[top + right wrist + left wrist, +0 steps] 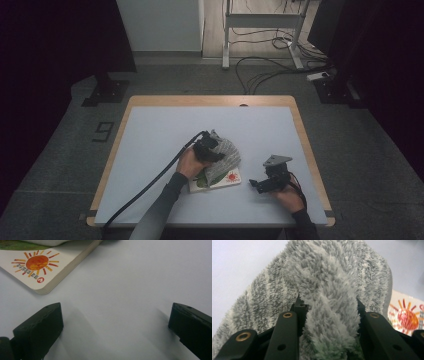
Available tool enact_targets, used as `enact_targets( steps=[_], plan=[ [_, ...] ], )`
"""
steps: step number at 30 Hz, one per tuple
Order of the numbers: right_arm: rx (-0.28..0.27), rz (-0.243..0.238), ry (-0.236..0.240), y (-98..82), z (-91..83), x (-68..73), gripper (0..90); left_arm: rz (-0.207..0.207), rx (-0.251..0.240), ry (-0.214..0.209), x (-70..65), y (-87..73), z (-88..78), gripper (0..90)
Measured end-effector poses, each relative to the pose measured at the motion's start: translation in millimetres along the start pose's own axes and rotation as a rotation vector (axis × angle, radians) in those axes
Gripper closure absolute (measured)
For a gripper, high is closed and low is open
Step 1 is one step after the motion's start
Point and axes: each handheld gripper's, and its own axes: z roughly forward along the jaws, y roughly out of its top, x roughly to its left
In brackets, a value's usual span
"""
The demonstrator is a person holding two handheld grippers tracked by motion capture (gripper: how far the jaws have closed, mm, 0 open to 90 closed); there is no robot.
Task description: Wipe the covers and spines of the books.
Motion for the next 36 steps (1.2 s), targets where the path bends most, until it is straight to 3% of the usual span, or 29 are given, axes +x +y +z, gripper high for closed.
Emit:
enact_targets(
  steps=[15, 27, 36],
  plan=[
    [0.001, 0.001, 0.001, -0.1, -0.1, 0.1, 0.0, 0.041, 0.016, -0.038, -17.7, 25.2, 21.1, 62.3],
    [0.000, 0.001, 0.000, -0.1, -0.1, 0.2, 0.0, 0.092, 0.030, -0.072, -35.8, 20.8, 18.6, 62.5],
    [-0.001, -0.001, 0.000, -0.1, -0.2, 0.2, 0.0, 0.069, 0.014, -0.097, -31.3, 9.9, 12.6, 62.0]
  ],
)
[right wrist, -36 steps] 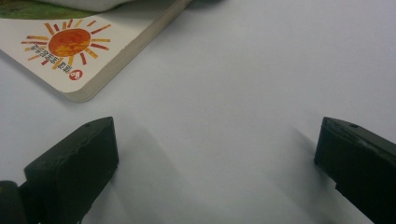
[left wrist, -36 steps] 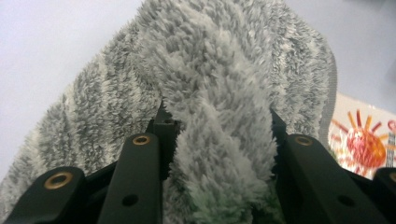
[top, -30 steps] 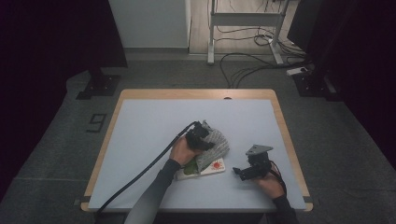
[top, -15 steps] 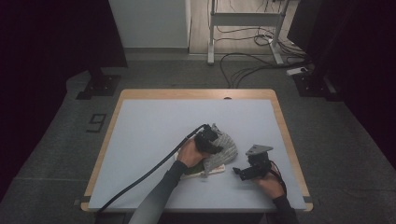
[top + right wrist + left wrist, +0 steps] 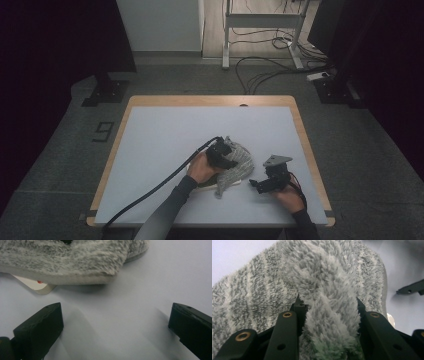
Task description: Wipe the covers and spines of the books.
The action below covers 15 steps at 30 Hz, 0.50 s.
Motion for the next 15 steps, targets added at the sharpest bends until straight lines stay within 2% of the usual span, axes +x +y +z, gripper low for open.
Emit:
enact_targets(
  steps=[5, 15],
  plan=[
    [0.001, 0.002, 0.000, 0.0, -0.1, 0.2, 0.0, -0.016, -0.002, -0.003, 4.8, -9.0, -6.9, 62.0],
    [0.001, 0.001, 0.000, 0.0, -0.1, 0.2, 0.0, -0.023, 0.003, 0.019, 10.8, -28.0, -22.9, 62.0]
  ],
)
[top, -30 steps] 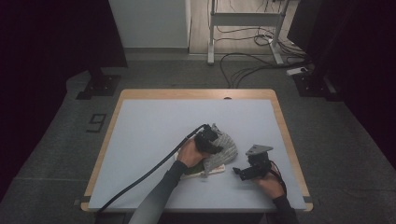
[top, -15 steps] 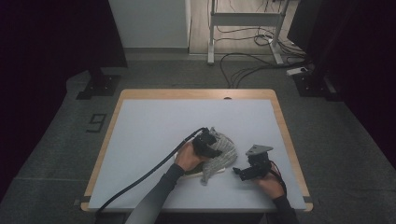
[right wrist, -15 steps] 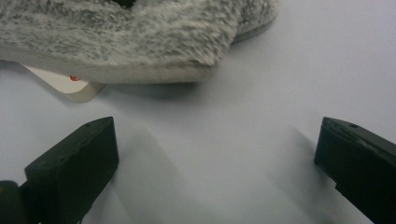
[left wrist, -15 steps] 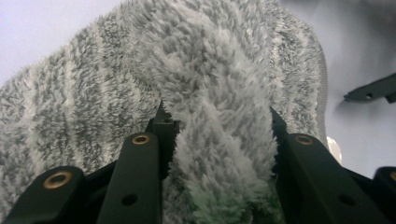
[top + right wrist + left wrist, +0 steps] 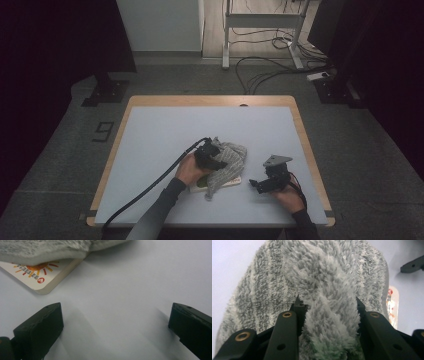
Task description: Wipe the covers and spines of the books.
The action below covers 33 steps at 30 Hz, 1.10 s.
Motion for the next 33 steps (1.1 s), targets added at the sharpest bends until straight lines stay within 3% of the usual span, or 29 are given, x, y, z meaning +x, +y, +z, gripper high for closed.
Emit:
enact_targets(
  steps=[33],
  plan=[
    [-0.002, 0.000, -0.001, 0.0, 0.0, 0.1, 0.0, -0.081, -0.011, 0.065, 18.5, -71.8, -56.7, 61.6]
  ],
)
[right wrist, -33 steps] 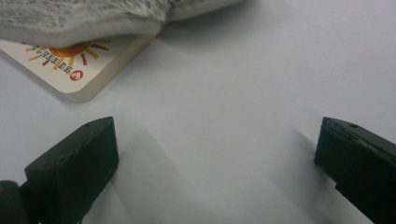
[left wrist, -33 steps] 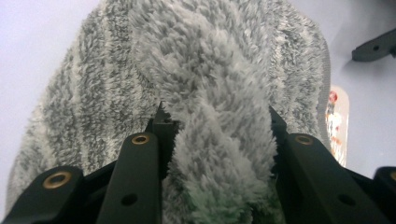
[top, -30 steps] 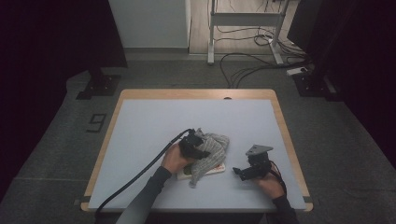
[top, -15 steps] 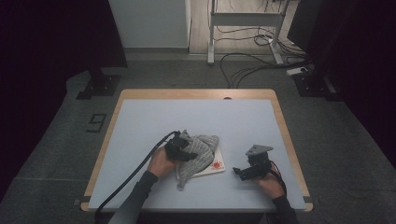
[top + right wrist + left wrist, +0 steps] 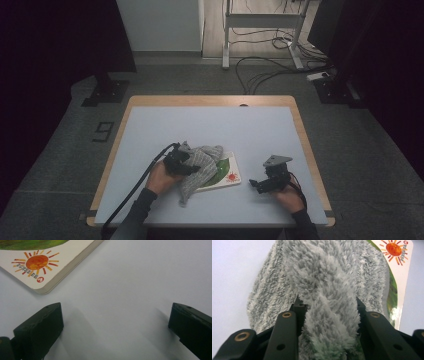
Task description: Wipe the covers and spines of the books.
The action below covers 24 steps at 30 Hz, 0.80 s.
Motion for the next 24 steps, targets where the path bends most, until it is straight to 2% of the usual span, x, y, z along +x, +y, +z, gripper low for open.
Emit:
enact_targets(
  steps=[9, 19, 24],
  plan=[
    [0.000, 0.000, 0.000, 0.0, 0.0, 0.0, 0.0, -0.007, -0.013, 0.002, -5.6, -13.2, -8.4, 61.6],
    [0.000, 0.001, -0.001, 0.0, 0.1, 0.1, 0.0, 0.005, -0.020, -0.003, -18.2, -25.8, -15.0, 61.4],
    [0.000, 0.001, -0.001, 0.0, 0.1, 0.1, 0.0, 0.023, -0.015, 0.009, -24.9, -27.7, -16.1, 61.0]
  ],
)
